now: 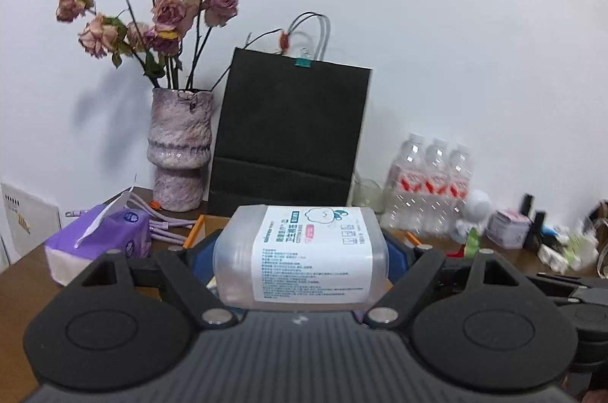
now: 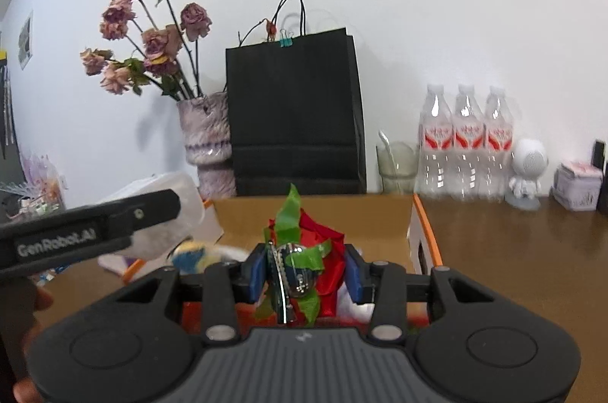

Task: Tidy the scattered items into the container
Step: 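Carry the bow into the box and open the right tool while the left drops the wipes pack in, then move the right tool to the green tissue pack and the left to the small yellow block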

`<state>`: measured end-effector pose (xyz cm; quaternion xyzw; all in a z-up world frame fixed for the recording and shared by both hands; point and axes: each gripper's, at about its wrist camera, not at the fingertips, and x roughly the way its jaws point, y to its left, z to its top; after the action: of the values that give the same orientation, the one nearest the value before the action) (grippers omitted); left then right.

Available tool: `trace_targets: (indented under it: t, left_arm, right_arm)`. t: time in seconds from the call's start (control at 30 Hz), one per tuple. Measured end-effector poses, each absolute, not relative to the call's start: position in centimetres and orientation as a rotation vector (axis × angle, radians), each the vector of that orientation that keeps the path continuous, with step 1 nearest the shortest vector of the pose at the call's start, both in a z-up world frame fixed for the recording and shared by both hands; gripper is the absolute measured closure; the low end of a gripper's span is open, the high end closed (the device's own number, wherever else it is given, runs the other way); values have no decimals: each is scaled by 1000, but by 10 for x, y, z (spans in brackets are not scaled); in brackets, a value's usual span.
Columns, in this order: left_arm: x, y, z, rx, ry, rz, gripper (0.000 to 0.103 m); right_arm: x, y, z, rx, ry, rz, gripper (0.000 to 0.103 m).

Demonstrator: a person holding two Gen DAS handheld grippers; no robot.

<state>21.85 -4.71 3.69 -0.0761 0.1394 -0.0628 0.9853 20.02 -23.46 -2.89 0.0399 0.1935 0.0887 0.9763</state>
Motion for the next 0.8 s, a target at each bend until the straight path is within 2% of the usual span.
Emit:
trace_targets:
  t: [0.13,0.3,0.57,0.6,0.63,0.67,0.7,0.77,0.8]
  left_arm:
    - [255,-48,25,-191,305,-79,20]
    - [287,-51,2,-139,358,-53,20]
    - [293,-57,-16,-80,379,-55,19]
    - [293,-57,-17,-80,372,-56,16]
    - [293,-56,-17,-85,367,-51,11]
    - [292,-55,-16,-97,361,-39,0]
    - [291,-52,-16,-114,351,-24,0]
    - [290,-46,-12,-139,336,-19,0]
    - [289,-44,-10,-144,329,-16,0]
  right_arm:
    - [236,-235,-28,120,381,143,61]
    - [277,-241,-48,122,459,120,61]
    - [292,-246,-70,125,511,100,60]
    - [293,-246,-72,118,512,96,59]
    - [294,-246,-73,115,511,90,56]
    - [294,-246,-73,114,513,89,44]
    - [295,-247,-74,121,516,93,33]
    - [295,-252,-74,142,512,53,0]
    - [295,-256,-74,154,506,45,0]
